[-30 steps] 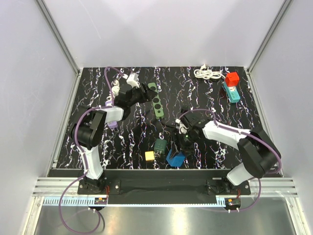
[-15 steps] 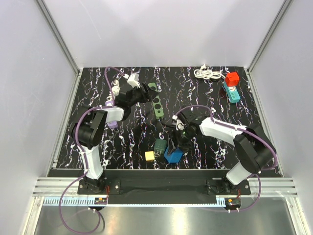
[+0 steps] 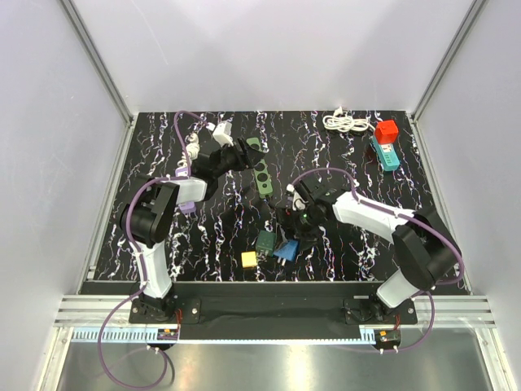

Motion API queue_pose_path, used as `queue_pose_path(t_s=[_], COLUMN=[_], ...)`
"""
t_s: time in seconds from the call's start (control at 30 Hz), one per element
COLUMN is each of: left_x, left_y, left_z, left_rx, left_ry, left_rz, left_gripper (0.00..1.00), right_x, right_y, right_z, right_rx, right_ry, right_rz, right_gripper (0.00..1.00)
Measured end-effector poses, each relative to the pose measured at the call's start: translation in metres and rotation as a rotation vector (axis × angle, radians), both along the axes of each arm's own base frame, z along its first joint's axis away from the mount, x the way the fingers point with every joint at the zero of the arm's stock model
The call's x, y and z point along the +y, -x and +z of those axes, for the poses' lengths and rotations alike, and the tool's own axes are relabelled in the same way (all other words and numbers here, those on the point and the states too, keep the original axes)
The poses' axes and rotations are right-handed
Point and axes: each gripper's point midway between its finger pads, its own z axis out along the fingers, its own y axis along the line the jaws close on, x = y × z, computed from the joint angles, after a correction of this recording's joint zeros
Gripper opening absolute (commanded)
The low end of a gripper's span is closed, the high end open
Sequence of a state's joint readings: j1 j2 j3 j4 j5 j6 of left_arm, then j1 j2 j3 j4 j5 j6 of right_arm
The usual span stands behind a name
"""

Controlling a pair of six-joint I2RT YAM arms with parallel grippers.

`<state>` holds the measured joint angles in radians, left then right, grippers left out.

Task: Pull the plug off the socket

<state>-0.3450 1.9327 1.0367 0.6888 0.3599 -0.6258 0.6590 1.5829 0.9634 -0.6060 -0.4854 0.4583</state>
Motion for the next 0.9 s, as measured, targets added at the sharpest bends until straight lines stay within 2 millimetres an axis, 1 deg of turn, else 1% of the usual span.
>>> queue_pose_path(t_s=[0.1,0.17,0.23,0.3,0.4,0.47,0.53,0.6,0.7,0.8,0.9], left_x=[0.0,0.0,0.001,0.002,0.005,0.006,0.006,0.006,0.003,0.001,-0.002], left_y=[0.0,0.0,0.002,0.003,0.004,0.005,0.005,0.007,0.008,0.01,0.013], left_z=[0.001,0.001,-0.002,-0.005,-0.008,-0.008,-0.006,-0.003,0.002,0.009,0.013], left_rx=[-0.005,-0.008,-0.004,0.003,0.01,0.009,-0.003,-0.012,-0.031,-0.053,-0.066], left_ry=[0.002,0.003,0.002,0.0,-0.001,0.003,0.012,0.023,0.039,0.054,0.069], left_rz=[-0.001,-0.003,-0.003,-0.002,0.0,-0.002,-0.01,-0.022,-0.047,-0.074,-0.105], left_gripper=[0.73,0.73,0.73,0.73,0.73,0.73,0.73,0.73,0.74,0.73,0.73], right_x=[-0.003,-0.006,-0.012,-0.022,-0.054,-0.088,-0.121,-0.149,-0.18,-0.208,-0.239], right_y=[-0.006,-0.015,-0.031,-0.05,-0.089,-0.12,-0.147,-0.169,-0.198,-0.233,-0.273], right_z=[0.005,0.012,0.02,0.029,0.04,0.047,0.053,0.061,0.069,0.066,0.053], right_rx=[-0.033,-0.078,-0.139,-0.196,-0.279,-0.341,-0.401,-0.46,-0.529,-0.558,-0.546], right_ry=[0.026,0.052,0.085,0.111,0.169,0.236,0.303,0.36,0.406,0.439,0.458], right_rz=[-0.016,-0.035,-0.072,-0.134,-0.284,-0.412,-0.533,-0.643,-0.772,-0.874,-0.956], right_gripper=[1.0,1.0,1.0,1.0,1.0,1.0,1.0,1.0,1.0,1.0,1.0])
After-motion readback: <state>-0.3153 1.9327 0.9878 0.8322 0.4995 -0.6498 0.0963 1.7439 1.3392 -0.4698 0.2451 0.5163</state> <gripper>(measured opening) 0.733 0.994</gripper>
